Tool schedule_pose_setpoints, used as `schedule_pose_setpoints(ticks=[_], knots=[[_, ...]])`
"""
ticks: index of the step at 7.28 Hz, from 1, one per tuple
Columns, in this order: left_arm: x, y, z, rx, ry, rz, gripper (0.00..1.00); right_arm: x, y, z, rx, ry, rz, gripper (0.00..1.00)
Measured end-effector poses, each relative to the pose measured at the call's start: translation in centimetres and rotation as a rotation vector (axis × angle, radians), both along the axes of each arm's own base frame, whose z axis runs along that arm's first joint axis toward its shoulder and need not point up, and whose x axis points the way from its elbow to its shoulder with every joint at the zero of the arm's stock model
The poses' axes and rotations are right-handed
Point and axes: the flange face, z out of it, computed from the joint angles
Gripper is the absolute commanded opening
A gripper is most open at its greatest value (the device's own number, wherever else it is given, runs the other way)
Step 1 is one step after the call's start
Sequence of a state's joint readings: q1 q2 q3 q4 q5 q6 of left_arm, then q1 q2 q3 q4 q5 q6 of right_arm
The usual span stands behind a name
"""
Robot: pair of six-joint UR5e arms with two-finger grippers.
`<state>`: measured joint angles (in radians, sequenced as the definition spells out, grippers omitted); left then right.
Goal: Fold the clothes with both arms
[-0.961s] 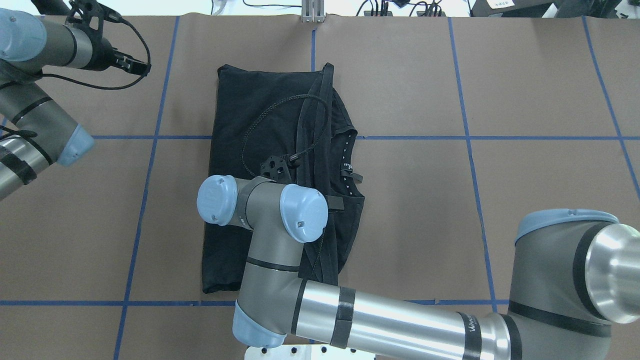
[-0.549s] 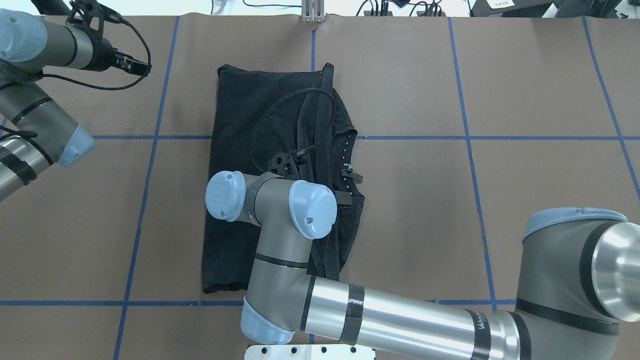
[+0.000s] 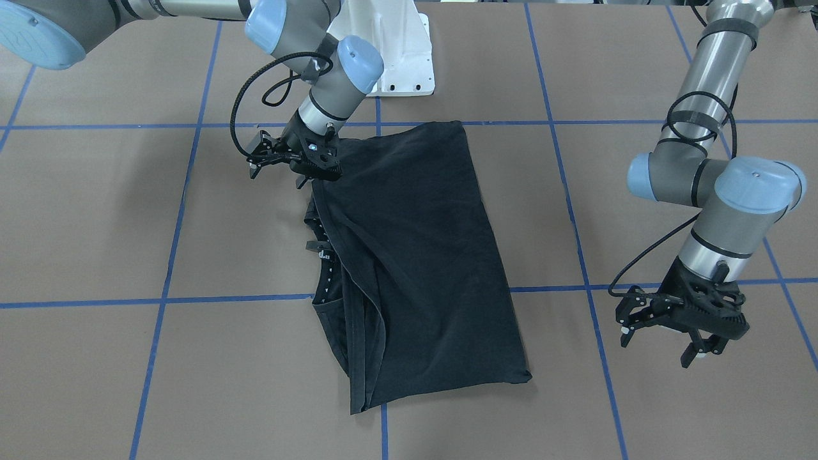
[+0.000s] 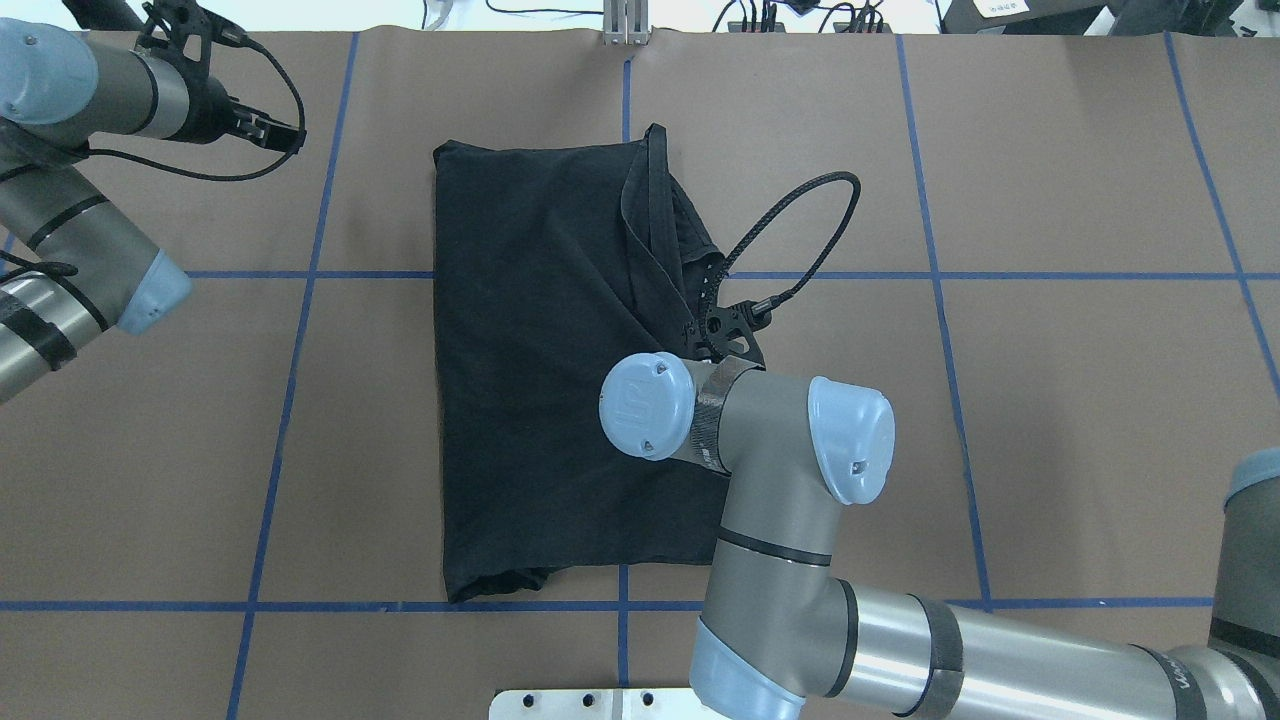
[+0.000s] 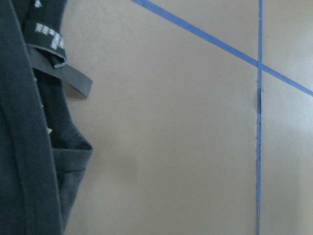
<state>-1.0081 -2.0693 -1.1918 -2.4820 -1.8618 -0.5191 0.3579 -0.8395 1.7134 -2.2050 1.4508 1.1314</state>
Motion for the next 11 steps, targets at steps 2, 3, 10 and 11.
schedule_pose_setpoints(ticks=[2,3,10,11], knots=[[0.0,0.0,0.0,-0.001,0.001,0.0,1.0,0.5,-2.1,-3.8,0.071,-0.188,0.038,1.0],[0.0,0.0,0.1,-0.001,0.0,0.0,1.0,0.4,-4.3,-5.6,0.111,-0.294,0.066,1.0],[-0.3,0.7,1.2,-0.021,0.021,-0.017,1.0,-4.8,-23.0,-6.8,0.146,-0.681,0.159,0.64],[-0.4,0.8,1.5,-0.026,0.023,-0.02,1.0,-5.1,-23.3,-6.3,0.145,-0.693,0.152,0.57]])
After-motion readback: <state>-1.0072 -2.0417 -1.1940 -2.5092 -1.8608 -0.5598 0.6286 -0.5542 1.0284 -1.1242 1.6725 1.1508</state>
